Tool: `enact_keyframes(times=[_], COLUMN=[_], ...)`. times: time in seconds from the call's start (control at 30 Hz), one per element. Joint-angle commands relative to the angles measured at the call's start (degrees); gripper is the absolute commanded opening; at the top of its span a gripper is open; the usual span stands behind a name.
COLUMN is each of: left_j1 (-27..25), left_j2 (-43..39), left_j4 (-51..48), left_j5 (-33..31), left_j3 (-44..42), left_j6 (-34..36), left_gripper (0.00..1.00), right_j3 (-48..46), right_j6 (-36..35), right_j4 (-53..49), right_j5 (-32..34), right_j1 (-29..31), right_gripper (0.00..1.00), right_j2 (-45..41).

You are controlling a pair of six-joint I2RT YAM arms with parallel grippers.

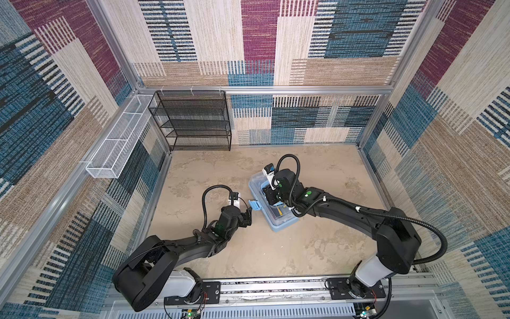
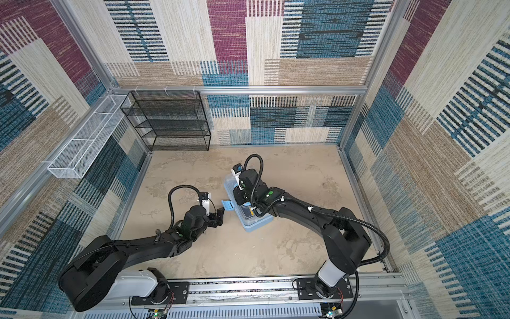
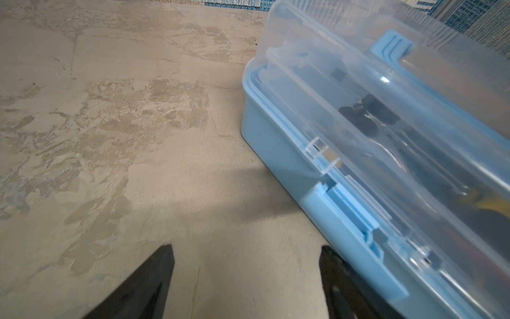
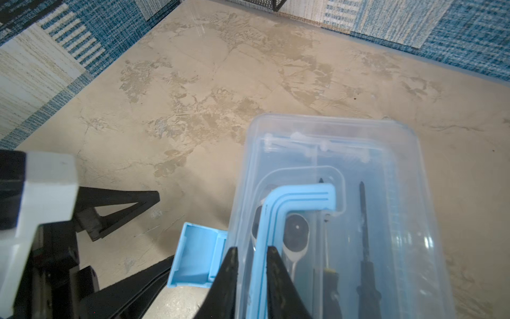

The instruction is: Pack the tool kit

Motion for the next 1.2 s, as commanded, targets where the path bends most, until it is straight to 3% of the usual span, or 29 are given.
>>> enact_keyframes(times=[0.0,0.5,1.17], left_j1=[0.6,2.1,2.6], left_j2=[0.1,1.3,3.2], left_j4=[1.2,1.8,4.2], left_j5=[2.2,5.6,8.3], left_j3=[0.8,1.2,2.1], left_j6=[-1.2,-2.6,-3.5], left_gripper=[0.86,0.86,0.85], right_j3=[1.0,1.4,3.3], right_j6=[0.5,-0.4,-0.6], right_j4=[1.1,0.3,-1.8], right_j5=[-0.4,-4.7,-7.0], right_j1=[0.7,2.6,3.1], right_gripper=[0.18,0.07,0.08], right_j2=[1.0,2.6,5.0])
